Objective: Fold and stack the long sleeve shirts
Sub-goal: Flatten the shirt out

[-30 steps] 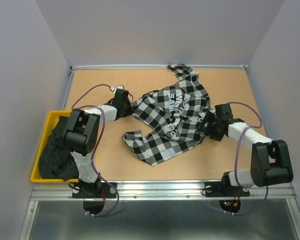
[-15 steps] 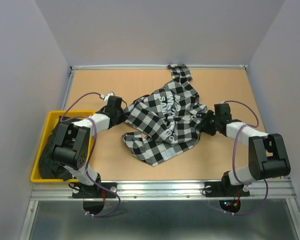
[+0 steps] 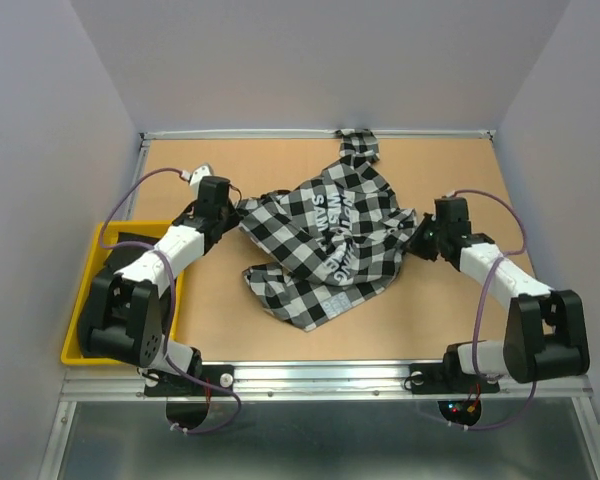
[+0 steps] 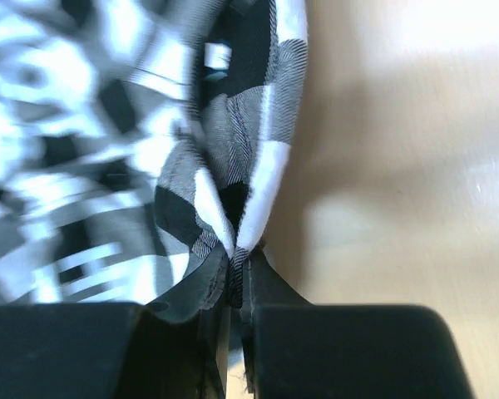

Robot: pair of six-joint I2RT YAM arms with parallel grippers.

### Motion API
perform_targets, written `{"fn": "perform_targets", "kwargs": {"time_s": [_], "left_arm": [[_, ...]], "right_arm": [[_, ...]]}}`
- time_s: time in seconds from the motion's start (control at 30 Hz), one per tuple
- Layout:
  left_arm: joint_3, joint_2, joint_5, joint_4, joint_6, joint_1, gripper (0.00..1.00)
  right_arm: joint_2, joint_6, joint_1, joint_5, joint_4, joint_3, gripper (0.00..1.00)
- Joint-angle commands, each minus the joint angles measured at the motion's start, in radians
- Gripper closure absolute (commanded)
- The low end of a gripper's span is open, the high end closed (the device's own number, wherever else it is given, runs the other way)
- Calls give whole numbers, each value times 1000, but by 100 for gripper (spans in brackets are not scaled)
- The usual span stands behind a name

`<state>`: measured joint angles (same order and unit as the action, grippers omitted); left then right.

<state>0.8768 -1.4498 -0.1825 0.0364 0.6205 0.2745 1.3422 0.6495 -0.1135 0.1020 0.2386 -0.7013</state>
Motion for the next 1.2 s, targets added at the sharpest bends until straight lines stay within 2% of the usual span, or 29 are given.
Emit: {"fn": "perform_targets", "kwargs": {"time_s": [0.0, 0.27, 0.47, 0.67, 0.9, 1.17], "left_arm": [[168, 107, -119, 42, -79, -9, 100], [564, 150, -209, 102, -240, -11, 100], [757, 230, -264, 146, -320, -11, 100], [849, 353, -218, 183, -390, -9, 100], [909, 453, -65, 220, -407, -9, 100], [1041, 418, -92, 260, -439, -9, 100]], "right_arm": [[-116, -68, -6, -97, 60, -209, 99], [-161, -171, -5, -234, 120, -619, 99], [-230, -272, -6, -330, 123, -829, 99], [-304, -373, -5, -392, 122, -998, 99], [-376, -425, -6, -395, 120, -1089, 99], [-367, -442, -6, -380, 113, -1199, 99]]}}
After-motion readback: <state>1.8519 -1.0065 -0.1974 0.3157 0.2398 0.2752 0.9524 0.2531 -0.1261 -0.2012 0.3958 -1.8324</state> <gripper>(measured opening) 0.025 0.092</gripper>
